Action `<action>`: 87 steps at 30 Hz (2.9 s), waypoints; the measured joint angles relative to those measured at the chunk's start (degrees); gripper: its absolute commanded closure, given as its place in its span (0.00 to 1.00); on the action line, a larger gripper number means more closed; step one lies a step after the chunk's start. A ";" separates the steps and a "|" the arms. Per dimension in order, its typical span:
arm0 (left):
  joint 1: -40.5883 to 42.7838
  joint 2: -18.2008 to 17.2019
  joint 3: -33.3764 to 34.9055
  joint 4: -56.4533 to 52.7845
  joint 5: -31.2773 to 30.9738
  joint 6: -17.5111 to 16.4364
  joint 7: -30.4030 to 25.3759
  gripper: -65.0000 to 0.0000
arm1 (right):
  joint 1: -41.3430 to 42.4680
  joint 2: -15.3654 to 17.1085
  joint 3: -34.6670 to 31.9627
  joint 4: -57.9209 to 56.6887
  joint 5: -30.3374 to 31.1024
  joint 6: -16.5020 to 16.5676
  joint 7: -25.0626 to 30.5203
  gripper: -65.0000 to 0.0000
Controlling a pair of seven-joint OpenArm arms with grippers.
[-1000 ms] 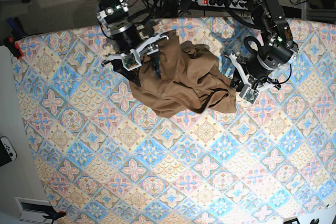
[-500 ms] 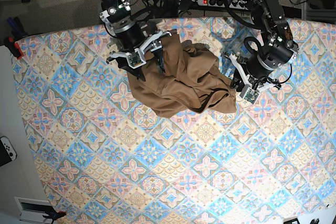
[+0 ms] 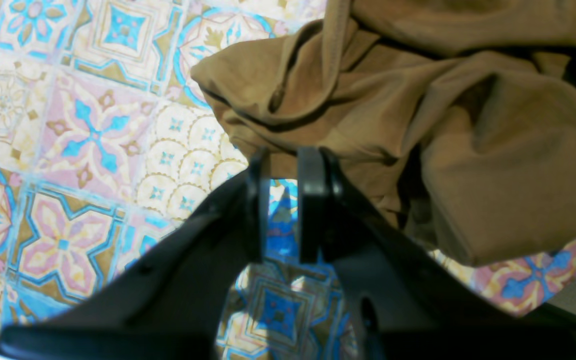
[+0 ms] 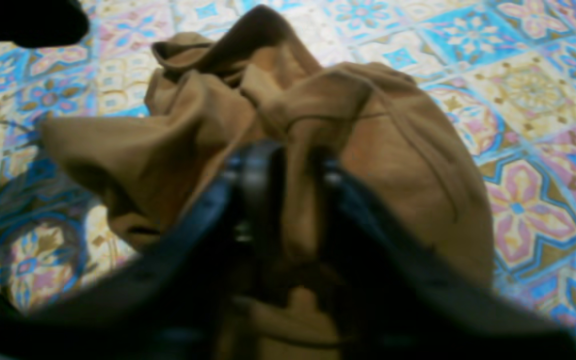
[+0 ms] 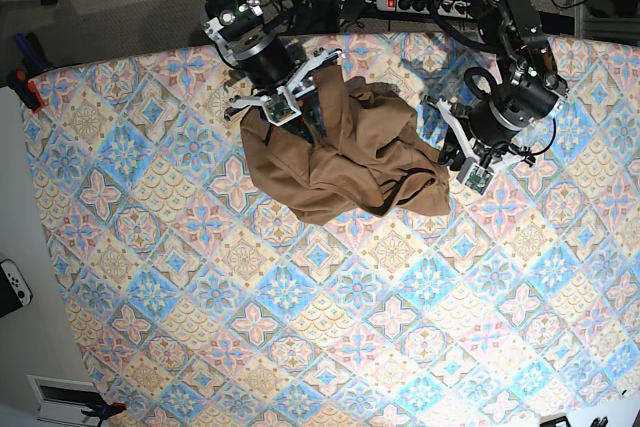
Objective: Layout the t-shirt on the table in an organized manner, then fold the t-shirt properly
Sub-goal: 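Grasp the shirt's other edge with the right gripper, then pull the held edge away with the right gripper, releasing the left, then grasp the bunched shirt with the left gripper near its middle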
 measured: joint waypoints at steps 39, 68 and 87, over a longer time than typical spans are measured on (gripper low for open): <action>-0.13 -0.44 10.14 -0.07 0.02 0.20 0.20 0.83 | 25.57 -0.96 53.09 -3.82 8.11 -0.02 -23.04 1.00; -13.42 12.15 40.19 -29.07 -0.09 0.28 -0.96 0.73 | 21.99 -0.94 52.78 -3.80 8.13 0.37 -23.02 1.00; -22.69 13.86 20.24 -26.69 -8.72 0.17 6.36 1.00 | 21.84 -0.90 52.78 -3.85 8.13 0.39 -23.06 1.00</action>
